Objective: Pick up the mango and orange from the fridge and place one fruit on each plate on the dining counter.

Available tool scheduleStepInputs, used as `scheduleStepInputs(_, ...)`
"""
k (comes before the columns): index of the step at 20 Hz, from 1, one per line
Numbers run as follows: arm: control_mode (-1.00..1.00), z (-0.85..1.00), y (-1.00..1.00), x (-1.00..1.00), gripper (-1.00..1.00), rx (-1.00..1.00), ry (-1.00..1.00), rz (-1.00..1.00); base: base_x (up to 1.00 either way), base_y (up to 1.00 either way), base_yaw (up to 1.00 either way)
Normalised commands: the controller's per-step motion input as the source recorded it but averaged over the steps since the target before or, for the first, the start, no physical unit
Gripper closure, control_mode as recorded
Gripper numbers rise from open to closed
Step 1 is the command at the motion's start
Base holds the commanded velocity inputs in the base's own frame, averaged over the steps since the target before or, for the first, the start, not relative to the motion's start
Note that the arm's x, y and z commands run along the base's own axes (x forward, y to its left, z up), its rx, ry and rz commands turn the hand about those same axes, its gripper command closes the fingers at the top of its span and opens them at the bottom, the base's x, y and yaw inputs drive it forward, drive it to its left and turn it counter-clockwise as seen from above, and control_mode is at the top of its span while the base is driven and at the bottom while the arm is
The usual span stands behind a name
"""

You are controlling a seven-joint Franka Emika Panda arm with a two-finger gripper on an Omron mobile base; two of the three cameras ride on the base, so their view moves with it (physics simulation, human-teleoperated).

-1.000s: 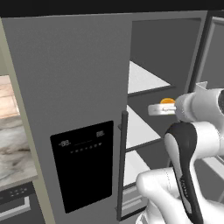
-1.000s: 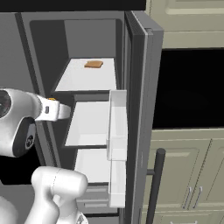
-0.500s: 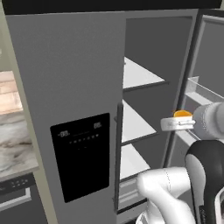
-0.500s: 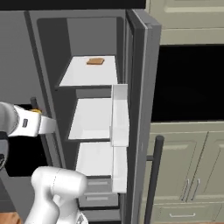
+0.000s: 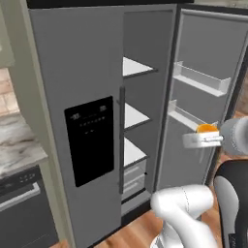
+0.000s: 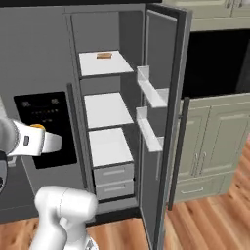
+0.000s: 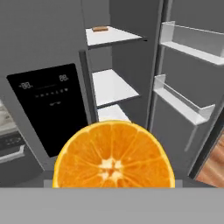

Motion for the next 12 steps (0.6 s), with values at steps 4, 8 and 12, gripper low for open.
scheduleStepInputs(4, 1.0, 0.0, 0.0, 0.0, 1.0, 0.0, 0.0, 0.0, -0.41, 0.06, -0.8)
scheduleStepInputs(8, 1.0, 0.0, 0.0, 0.0, 1.0, 0.0, 0.0, 0.0, -0.18, 0.0, -0.94)
scheduleStepInputs(12, 1.0, 0.0, 0.0, 0.0, 1.0, 0.0, 0.0, 0.0, -0.03, -0.05, -0.95)
